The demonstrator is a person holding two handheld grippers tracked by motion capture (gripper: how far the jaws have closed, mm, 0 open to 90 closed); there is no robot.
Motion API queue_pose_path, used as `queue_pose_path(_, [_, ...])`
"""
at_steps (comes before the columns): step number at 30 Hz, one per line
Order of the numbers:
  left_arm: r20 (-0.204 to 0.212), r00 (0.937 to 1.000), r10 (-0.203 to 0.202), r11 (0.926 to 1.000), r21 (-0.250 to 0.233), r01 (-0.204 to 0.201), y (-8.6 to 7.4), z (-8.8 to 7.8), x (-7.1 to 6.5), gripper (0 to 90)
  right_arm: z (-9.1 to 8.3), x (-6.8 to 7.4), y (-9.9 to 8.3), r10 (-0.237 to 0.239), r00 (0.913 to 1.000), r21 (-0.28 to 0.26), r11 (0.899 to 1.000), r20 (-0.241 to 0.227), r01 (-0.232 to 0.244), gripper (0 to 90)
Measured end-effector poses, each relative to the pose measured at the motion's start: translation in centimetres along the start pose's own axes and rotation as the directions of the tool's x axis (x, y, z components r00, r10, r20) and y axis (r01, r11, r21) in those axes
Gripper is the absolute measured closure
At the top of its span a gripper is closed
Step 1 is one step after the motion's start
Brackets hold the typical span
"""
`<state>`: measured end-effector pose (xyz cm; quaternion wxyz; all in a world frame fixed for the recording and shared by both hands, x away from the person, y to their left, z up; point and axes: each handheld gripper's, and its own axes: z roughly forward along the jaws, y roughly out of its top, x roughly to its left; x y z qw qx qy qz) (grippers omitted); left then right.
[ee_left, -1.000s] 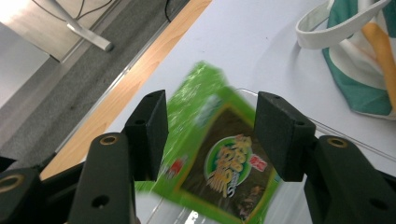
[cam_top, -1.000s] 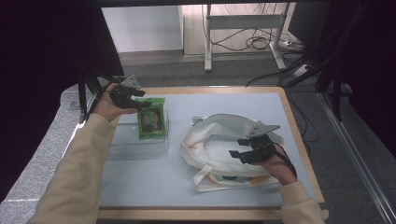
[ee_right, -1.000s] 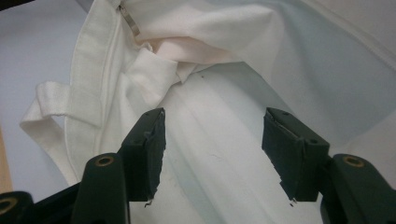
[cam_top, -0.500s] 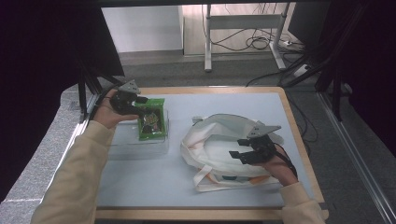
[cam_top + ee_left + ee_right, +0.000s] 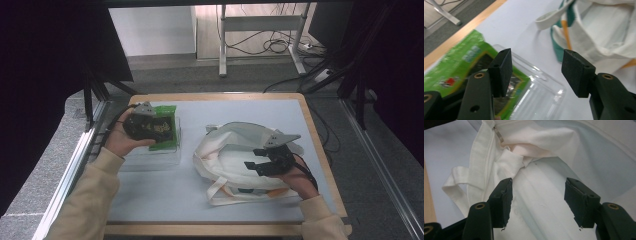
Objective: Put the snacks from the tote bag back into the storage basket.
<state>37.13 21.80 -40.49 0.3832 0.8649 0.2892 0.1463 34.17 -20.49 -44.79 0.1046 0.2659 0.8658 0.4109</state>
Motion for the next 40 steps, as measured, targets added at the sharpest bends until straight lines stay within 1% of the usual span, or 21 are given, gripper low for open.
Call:
queue_pose_path(3, [0.016,0.9996,-0.024,0.9984,-0.051,0.025,-0.4,0.0,-1.1,42.2,-0.2,0.0,0.0,0.001,1.0,-0.006,1.0,0.003,-0.001,39.3])
queue_pose_path(7, [0.034,0.9988,-0.036,0.9959,-0.082,0.039,-1.1,0.2,-2.8,42.3,-0.6,0.0,0.1,0.013,0.9999,-0.021,1.0,0.01,-0.013,38.8])
queue_pose_path(9, [0.044,0.9983,-0.038,0.9951,-0.089,0.042,-1.5,0.4,-3.7,42.2,-0.9,-0.1,0.2,0.02,0.9997,-0.033,0.999,0.014,-0.019,38.5])
queue_pose_path(11, [0.063,0.9974,-0.035,0.9943,-0.098,0.041,-1.9,0.6,-4.5,41.9,-1.0,-0.2,0.2,0.022,0.9996,-0.04,0.999,0.017,-0.021,38.2])
queue_pose_path(13, [0.075,0.9963,-0.04,0.9935,-0.103,0.048,-2.3,0.8,-5.2,41.6,-1.1,-0.2,0.3,0.022,0.9995,-0.043,0.999,0.02,-0.021,37.8])
queue_pose_path(16, [0.077,0.9959,-0.047,0.9926,-0.108,0.056,-2.8,1.0,-6.0,41.6,-1.0,-0.2,0.4,0.019,0.9996,-0.046,0.999,0.019,-0.018,37.4])
queue_pose_path(18, [0.087,0.9948,-0.053,0.9921,-0.108,0.062,-3.3,1.2,-6.5,41.6,-0.9,-0.2,0.5,0.016,0.9997,-0.045,0.999,0.018,-0.015,37.1])
queue_pose_path(20, [0.094,0.9935,-0.063,0.9902,-0.119,0.074,-3.7,1.4,-7.0,41.1,-0.8,-0.2,0.5,0.016,0.9997,-0.043,0.999,0.017,-0.015,36.8])
queue_pose_path(21, [0.102,0.9924,-0.069,0.9901,-0.115,0.081,-3.8,1.6,-7.1,41.4,-0.7,-0.3,0.5,0.015,0.9997,-0.041,0.999,0.018,-0.014,36.7])
queue_pose_path(22, [0.099,0.9932,-0.061,0.9928,-0.097,0.07,-3.9,1.8,-7.3,41.1,-0.7,-0.2,0.5,0.014,0.9997,-0.04,0.999,0.018,-0.013,36.6])
queue_pose_path(23, [0.093,0.9939,-0.059,0.9934,-0.092,0.068,-3.9,1.9,-7.3,40.7,-0.7,-0.2,0.5,0.014,0.9997,-0.04,0.999,0.019,-0.013,36.5])
queue_pose_path(25, [0.106,0.9923,-0.064,0.9923,-0.1,0.074,-3.9,2.0,-7.4,40.7,-0.7,-0.2,0.5,0.014,0.9997,-0.041,0.999,0.02,-0.013,36.2])
queue_pose_path(32, [0.099,0.993,-0.064,0.9888,-0.128,0.077,-3.6,1.5,-7.1,40.6,-0.6,-0.3,0.4,0.02,0.9995,-0.04,0.999,0.025,-0.019,34.9])
queue_pose_path(36, [0.099,0.9926,-0.07,0.988,-0.13,0.083,-3.6,1.4,-6.9,39.9,-0.5,-0.4,0.3,0.025,0.9994,-0.034,0.999,0.023,-0.025,33.4])
queue_pose_path(40, [0.098,0.9927,-0.07,0.9888,-0.125,0.082,-3.6,1.6,-6.9,39.0,-0.5,-0.4,0.4,0.029,0.9995,-0.052,0.998,0.008,-0.028,32.6])
